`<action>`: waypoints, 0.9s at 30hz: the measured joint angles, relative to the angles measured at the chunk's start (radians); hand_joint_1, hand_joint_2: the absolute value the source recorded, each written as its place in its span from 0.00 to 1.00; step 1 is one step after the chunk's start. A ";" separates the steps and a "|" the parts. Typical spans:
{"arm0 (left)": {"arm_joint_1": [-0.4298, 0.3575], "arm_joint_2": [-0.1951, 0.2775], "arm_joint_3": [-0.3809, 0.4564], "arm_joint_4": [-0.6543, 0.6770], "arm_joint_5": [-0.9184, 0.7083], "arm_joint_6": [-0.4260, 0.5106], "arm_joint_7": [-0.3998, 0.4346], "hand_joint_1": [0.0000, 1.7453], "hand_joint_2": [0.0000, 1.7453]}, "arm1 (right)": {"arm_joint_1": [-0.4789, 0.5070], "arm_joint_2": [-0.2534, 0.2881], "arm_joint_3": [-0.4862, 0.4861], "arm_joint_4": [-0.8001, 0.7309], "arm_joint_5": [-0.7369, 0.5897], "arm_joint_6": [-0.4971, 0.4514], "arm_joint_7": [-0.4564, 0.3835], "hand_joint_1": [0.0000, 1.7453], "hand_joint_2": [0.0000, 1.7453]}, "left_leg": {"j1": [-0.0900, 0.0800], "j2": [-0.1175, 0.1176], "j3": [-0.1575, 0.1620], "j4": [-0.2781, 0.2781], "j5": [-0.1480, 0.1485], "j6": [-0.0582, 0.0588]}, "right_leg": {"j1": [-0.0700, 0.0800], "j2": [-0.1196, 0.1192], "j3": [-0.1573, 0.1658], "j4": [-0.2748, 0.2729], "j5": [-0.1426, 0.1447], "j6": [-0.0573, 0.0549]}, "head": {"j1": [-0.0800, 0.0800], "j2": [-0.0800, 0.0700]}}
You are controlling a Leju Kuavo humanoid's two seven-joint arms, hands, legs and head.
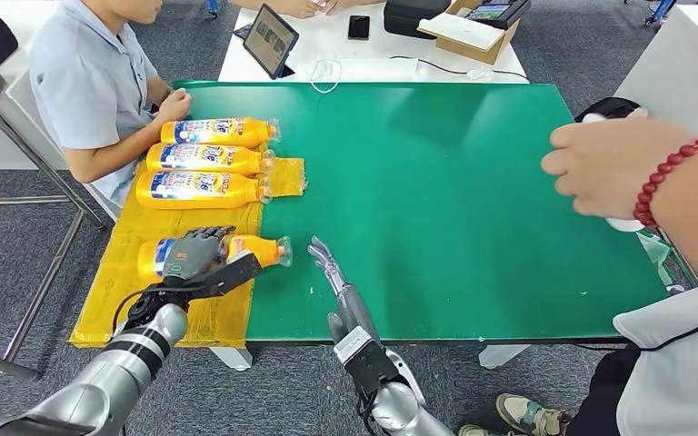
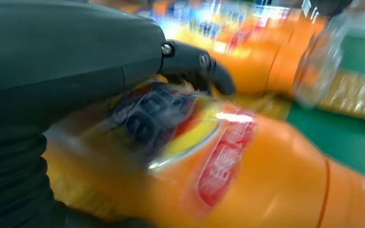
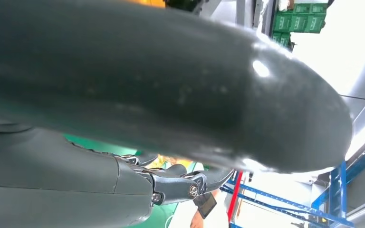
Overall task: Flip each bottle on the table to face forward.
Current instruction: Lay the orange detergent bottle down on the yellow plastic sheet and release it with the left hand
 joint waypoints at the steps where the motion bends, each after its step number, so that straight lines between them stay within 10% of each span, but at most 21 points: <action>1: -0.010 0.000 0.003 0.010 0.026 -0.040 -0.007 0.00 0.00 | 0.002 0.001 -0.001 0.000 0.000 0.000 0.000 0.00 0.00 | 0.000 0.000 0.000 0.000 0.000 0.000 | 0.000 0.000 0.000 0.000 0.000 0.000 | 0.000 0.000; 9: -0.050 -0.014 0.055 0.028 0.220 -0.297 -0.086 0.00 0.00 | 0.013 0.003 -0.013 0.000 -0.002 0.003 0.000 0.00 0.00 | 0.000 -0.001 0.005 0.000 0.001 0.000 | 0.000 -0.001 0.005 0.000 0.000 0.000 | 0.000 0.000; 23: 0.021 -0.026 0.079 -0.060 0.303 -0.194 -0.142 0.00 0.00 | 0.038 0.002 -0.026 -0.024 0.011 -0.094 0.000 0.00 0.00 | 0.000 0.000 0.004 0.000 0.001 0.000 | 0.000 0.000 0.004 0.000 0.000 0.000 | 0.000 0.000; 25: 0.078 -0.030 0.079 -0.140 0.376 -0.118 -0.173 0.00 0.00 | 0.052 -0.001 -0.029 -0.045 0.015 -0.161 0.000 0.00 0.50 | 0.000 0.000 0.003 0.000 0.001 0.000 | 0.000 0.000 0.003 0.000 0.000 0.000 | 0.000 0.000; 27: 0.139 -0.038 0.080 -0.241 0.478 -0.045 -0.210 0.00 0.00 | 0.068 -0.003 -0.033 -0.068 -0.007 -0.182 0.000 0.00 0.50 | 0.000 0.000 0.002 0.000 0.001 0.000 | 0.000 0.000 0.002 0.000 0.000 0.000 | 0.000 0.000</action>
